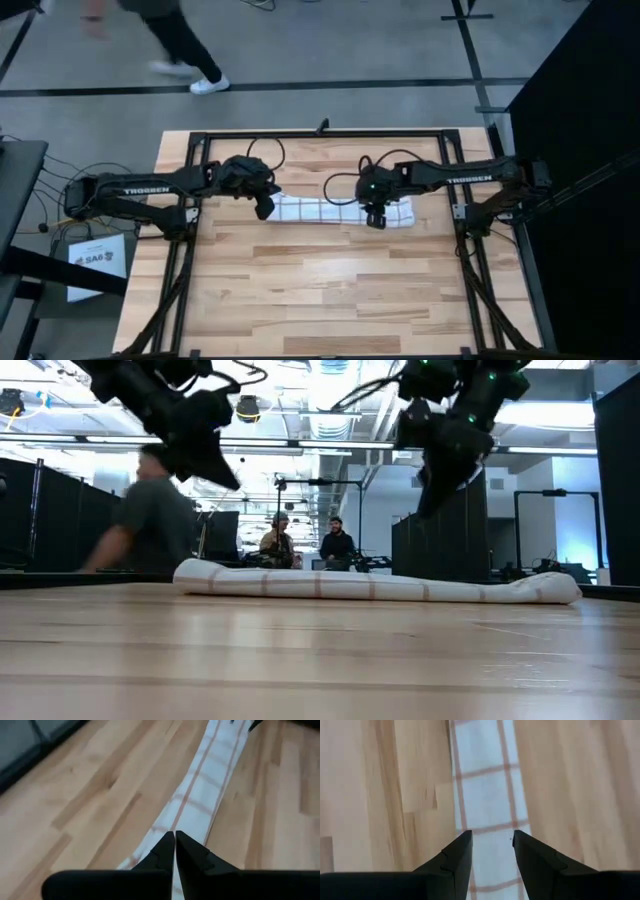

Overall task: Roll towel
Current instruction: Return to Home Position

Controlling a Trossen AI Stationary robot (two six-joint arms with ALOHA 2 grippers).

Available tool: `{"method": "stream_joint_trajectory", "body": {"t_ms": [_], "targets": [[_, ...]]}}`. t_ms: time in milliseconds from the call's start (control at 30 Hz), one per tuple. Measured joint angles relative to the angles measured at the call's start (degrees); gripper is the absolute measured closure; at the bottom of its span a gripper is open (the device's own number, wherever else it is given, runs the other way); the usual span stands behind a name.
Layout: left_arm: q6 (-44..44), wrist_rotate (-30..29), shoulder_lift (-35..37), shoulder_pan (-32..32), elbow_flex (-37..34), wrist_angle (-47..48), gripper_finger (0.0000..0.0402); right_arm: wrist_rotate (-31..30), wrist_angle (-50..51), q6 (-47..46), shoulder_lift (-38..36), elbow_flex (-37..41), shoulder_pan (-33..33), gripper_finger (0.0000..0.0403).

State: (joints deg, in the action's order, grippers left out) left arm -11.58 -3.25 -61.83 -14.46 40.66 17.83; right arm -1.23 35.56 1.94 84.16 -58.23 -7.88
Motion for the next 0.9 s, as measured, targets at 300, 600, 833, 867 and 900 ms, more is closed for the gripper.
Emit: {"method": "stream_joint_trajectory", "body": {"t_ms": [300,600,833,867,900], "targets": [[0.4,0.0,0.0,0.0,0.5,2.6,0.0402,0.0,-3.2,-0.3,0.0,-1.0,0.0,0.0271],[3.5,8.8,0.0,0.1,0.5,1.1,0.0402,3.1,-9.1,-3.8,0.0,-1.1,0.0,0.0361],[6.2,9.1,-0.3,0.1,0.5,2.4,0.0402,4.4,-7.2,-4.6,-0.2,0.7,-0.1,0.0402],[6.4,9.3,-0.3,0.3,0.5,2.0,0.0402,4.4,-7.5,-5.5,-0.3,1.2,-0.1,0.0402],[6.4,9.7,-0.2,0.5,0.5,0.7,0.0402,4.8,-8.6,-6.3,-0.8,1.8,0.0,0.0402]]}}
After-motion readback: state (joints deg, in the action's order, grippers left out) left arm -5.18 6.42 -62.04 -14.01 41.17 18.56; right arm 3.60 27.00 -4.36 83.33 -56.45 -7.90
